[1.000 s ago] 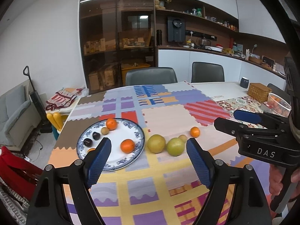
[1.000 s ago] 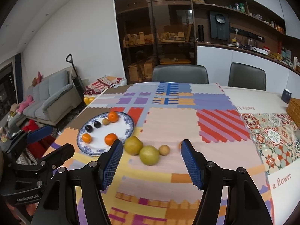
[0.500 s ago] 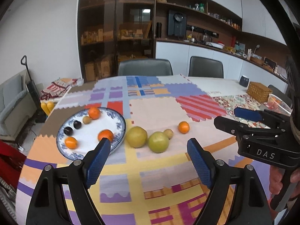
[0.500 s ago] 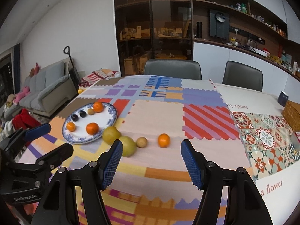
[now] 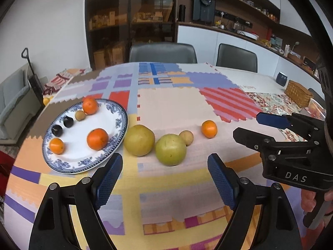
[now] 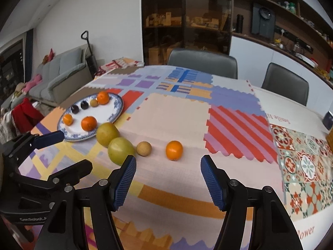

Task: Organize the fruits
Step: 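Withdraw both open tools from the plate toward the remaining fruits, then grasp the green pomelo with the left tool while the right grasps a small orange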

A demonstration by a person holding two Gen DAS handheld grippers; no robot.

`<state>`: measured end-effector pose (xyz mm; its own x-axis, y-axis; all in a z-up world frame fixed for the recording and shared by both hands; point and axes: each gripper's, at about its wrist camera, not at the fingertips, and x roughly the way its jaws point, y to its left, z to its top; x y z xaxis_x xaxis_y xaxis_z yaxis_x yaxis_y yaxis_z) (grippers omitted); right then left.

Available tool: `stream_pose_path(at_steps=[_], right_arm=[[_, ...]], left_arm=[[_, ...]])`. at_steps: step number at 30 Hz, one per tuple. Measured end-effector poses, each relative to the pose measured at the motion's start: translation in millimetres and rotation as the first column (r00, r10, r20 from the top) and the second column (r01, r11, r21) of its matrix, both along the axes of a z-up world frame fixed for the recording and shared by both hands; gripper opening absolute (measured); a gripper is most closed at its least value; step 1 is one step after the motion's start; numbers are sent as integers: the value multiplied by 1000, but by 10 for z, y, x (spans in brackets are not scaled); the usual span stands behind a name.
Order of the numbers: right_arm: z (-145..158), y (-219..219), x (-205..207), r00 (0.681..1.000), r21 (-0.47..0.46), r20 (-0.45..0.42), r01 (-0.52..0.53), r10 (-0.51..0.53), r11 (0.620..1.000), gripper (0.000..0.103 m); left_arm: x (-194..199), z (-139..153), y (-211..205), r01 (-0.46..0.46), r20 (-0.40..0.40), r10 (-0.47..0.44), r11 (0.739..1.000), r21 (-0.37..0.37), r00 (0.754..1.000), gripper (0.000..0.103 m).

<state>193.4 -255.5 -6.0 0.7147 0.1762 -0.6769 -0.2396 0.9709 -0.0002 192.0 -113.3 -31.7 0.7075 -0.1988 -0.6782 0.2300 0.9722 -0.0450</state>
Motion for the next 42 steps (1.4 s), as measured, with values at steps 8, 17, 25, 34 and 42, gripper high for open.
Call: stream_pose_path(at_steps=[8, 17, 25, 34, 42], right_arm=[[-292, -94, 358, 995, 27, -90, -38, 40, 999, 65], [-490, -103, 588, 990, 15, -120, -78, 79, 997, 59], [-580, -57, 756, 985, 31, -143, -97, 100, 995, 50], [-709, -23, 839, 977, 37, -183, -100, 105, 994, 36], [-700, -46, 781, 979, 53, -181, -86, 94, 995, 31]], left_arm=[[218, -218, -107, -34, -64, 32, 999, -31, 997, 83], [403, -371, -132, -115, -108, 108, 992, -60, 988, 74], [497, -440, -169, -140, -131, 130, 988, -65, 983, 69], [581, -519, -150, -151, -171, 135, 985, -83, 976, 55], [562, -510, -183, -120, -170, 107, 990, -68, 980, 49]])
